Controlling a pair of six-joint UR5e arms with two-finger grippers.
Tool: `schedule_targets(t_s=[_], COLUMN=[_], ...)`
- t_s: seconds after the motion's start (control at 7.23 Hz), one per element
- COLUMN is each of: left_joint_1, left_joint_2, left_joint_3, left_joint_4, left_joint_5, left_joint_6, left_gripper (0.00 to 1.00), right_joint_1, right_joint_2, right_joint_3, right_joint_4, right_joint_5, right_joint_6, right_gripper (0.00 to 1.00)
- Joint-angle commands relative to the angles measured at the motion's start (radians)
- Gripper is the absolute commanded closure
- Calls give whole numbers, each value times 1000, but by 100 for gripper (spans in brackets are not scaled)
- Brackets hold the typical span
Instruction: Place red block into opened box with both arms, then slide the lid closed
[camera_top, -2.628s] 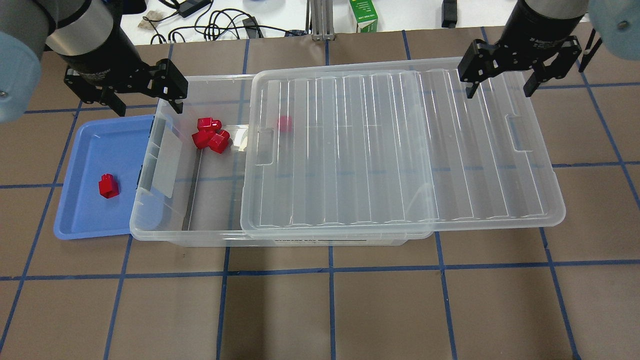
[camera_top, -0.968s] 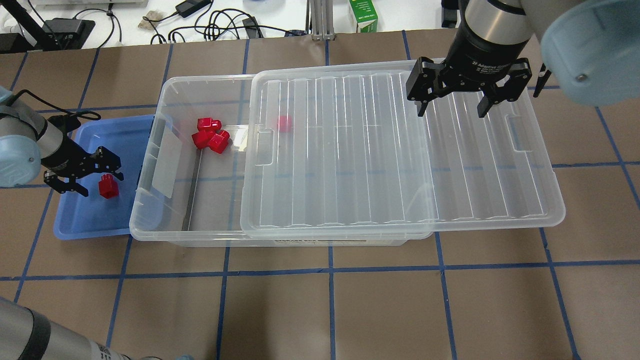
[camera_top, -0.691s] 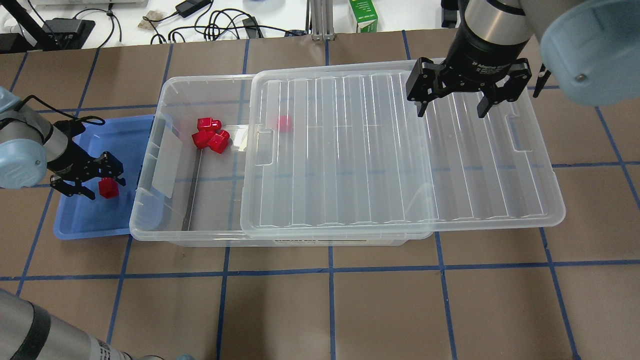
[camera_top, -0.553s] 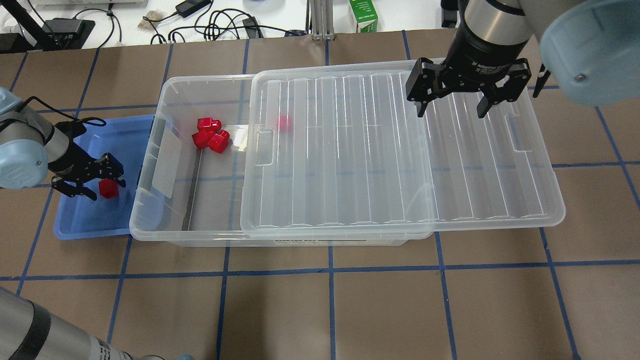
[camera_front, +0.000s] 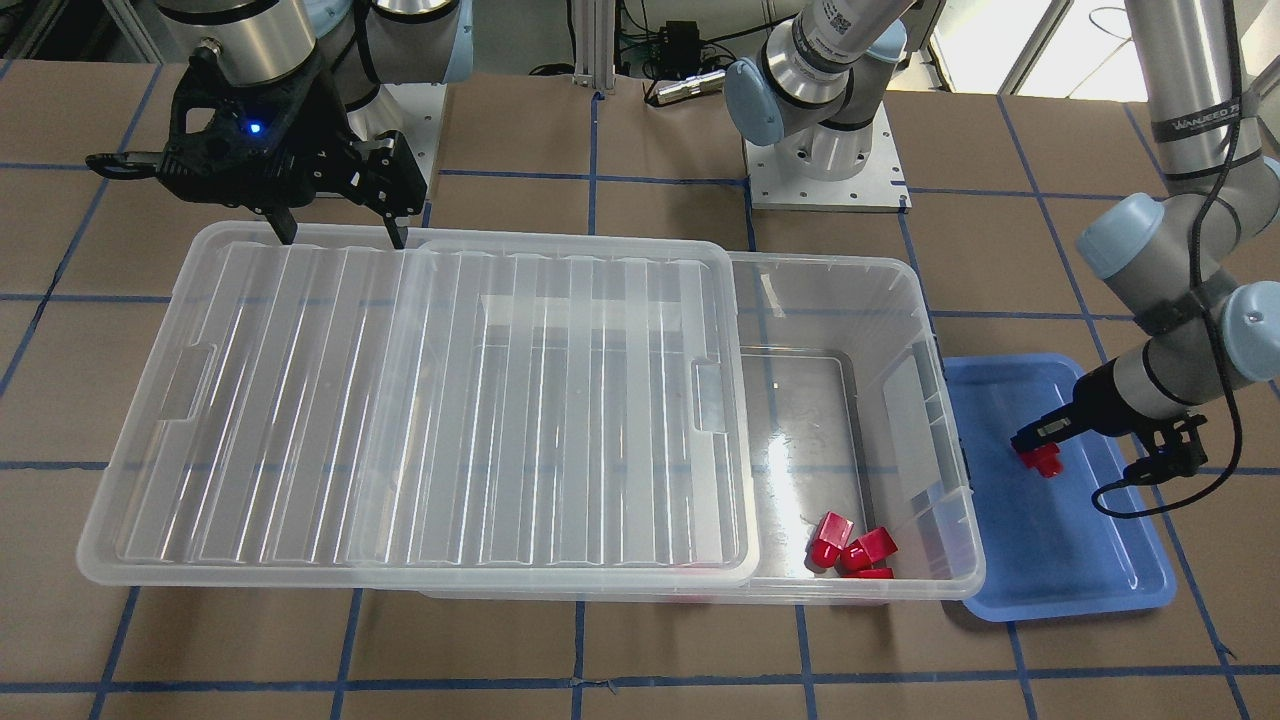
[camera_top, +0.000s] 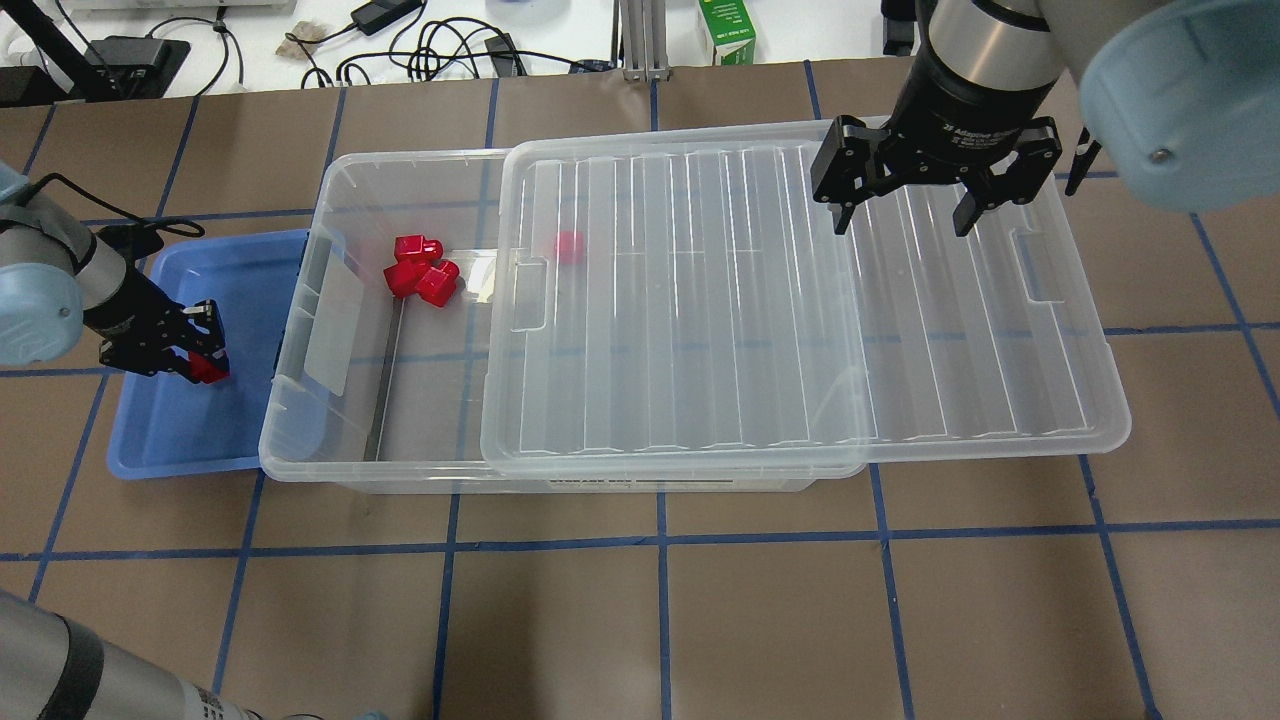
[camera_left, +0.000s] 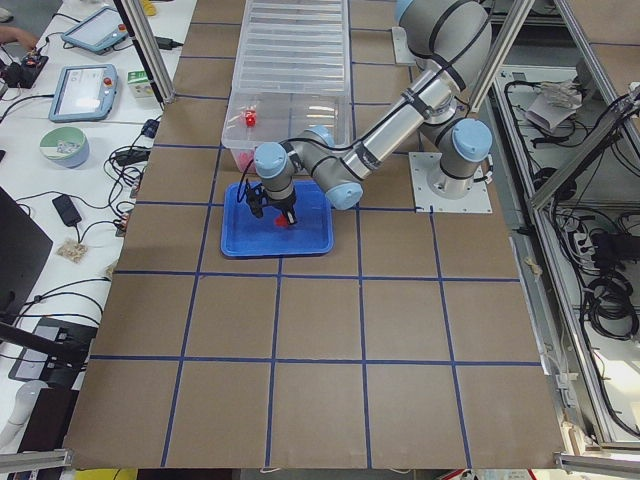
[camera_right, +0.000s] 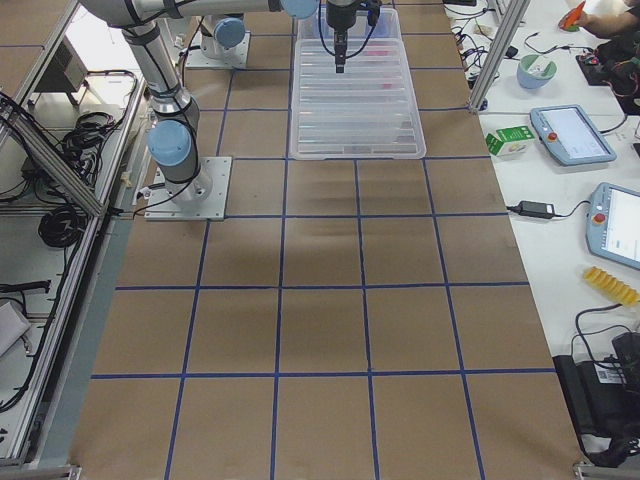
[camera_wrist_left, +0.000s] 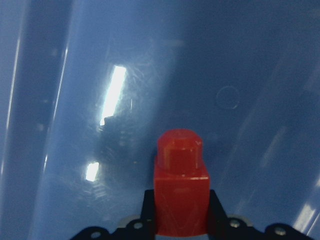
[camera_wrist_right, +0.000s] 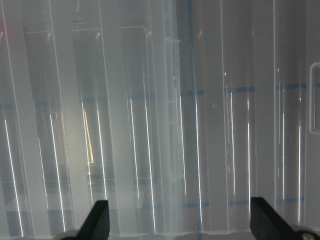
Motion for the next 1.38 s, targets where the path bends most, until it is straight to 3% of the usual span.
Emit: schedule_targets(t_s=[0.0, 0.28, 0.55, 0.83, 0.97, 1.24], left_joint_1=[-86, -243, -393, -447, -457, -490], left_joint_2=[96, 154, 184, 179, 169, 161], left_joint_3=[175, 288, 282, 218, 163, 37], left_joint_4=[-351, -441, -432, -429, -365, -187], left_joint_5=[7, 7, 2, 2, 1, 2], left_joint_6=[-33, -71, -119, -194, -199, -206], left_gripper=[99, 99, 99, 99, 99, 99], right_joint_1=[0, 0, -6, -21, -73, -270], right_joint_2=[0, 0, 2, 6, 8, 9], right_joint_3=[0, 0, -1, -5, -21, -15], right_joint_4=[0, 0, 0, -2, 14, 64], right_joint_5=[0, 0, -2, -6, -5, 1], right_joint_6=[-1, -1, -4, -11, -45, -294], right_gripper=[0, 0, 0, 0, 0, 0])
